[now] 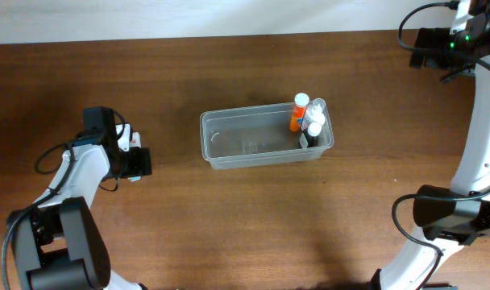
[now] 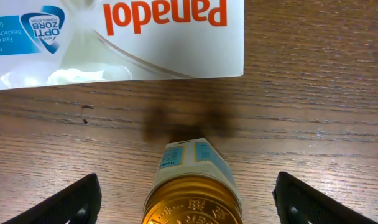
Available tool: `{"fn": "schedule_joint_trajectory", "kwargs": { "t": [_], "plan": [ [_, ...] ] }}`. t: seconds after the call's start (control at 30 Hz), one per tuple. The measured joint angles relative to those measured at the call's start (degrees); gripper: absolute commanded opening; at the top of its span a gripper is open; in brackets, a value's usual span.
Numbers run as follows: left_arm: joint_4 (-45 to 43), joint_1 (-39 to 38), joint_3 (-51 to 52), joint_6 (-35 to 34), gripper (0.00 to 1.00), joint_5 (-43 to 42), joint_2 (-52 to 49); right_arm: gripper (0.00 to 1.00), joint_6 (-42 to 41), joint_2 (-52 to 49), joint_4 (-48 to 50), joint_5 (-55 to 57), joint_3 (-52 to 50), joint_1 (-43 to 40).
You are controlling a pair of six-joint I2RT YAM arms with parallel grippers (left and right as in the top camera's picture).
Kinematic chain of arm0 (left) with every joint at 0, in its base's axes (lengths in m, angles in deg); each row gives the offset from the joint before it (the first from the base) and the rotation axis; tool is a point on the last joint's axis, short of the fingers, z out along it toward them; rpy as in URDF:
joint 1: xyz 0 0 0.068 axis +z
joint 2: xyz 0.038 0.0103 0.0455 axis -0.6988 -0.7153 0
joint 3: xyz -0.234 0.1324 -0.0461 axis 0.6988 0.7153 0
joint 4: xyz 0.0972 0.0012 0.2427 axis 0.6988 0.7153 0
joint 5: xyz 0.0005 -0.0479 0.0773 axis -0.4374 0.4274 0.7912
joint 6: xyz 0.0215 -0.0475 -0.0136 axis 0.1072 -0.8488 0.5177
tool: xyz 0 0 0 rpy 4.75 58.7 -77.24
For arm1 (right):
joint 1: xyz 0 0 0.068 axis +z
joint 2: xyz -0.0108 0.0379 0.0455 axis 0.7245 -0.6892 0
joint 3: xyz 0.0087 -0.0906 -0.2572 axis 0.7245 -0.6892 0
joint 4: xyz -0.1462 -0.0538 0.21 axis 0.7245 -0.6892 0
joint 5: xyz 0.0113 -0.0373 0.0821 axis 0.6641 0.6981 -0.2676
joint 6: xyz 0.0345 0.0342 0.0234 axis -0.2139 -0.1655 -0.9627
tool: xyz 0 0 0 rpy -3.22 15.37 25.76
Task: Pack container
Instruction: 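Close the left gripper on the gold tin and lift it, then carry the gold tin with the left gripper into the container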
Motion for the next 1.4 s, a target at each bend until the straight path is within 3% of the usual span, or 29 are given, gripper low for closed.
{"fn": "schedule_joint_trajectory", "kwargs": {
  "t": [0.27, 0.73, 0.83, 0.9, 1.2, 1.4],
  "plan": [
    [0.0, 0.0, 0.0, -0.3, 0.61, -0.2, -0.1, 0.98, 0.0, 0.0, 0.0, 0.0, 0.0, 0.0],
    [-1.3, 0.0, -0.2, -0.4, 0.58, -0.2, -4.6, 0.98, 0.0, 0.0, 0.0, 0.0, 0.0, 0.0],
    [-1.5, 0.0, -0.2, -0.3, 0.40, -0.2, -4.6, 0.98, 0.0, 0.0, 0.0, 0.0, 0.0, 0.0],
    [-1.5, 0.0, -0.2, -0.3, 0.33, -0.3, -4.6, 0.98, 0.0, 0.0, 0.0, 0.0, 0.0, 0.0],
    [-0.9, 0.0, -0.6, -0.5, 0.31, -0.5, -4.6, 0.98, 0.0, 0.0, 0.0, 0.0, 0.0, 0.0],
    [7.1, -1.3, -8.3, -0.5, 0.30, -1.5, -5.1, 0.98, 0.0, 0.0, 0.0, 0.0, 0.0, 0.0]
  ]
}}
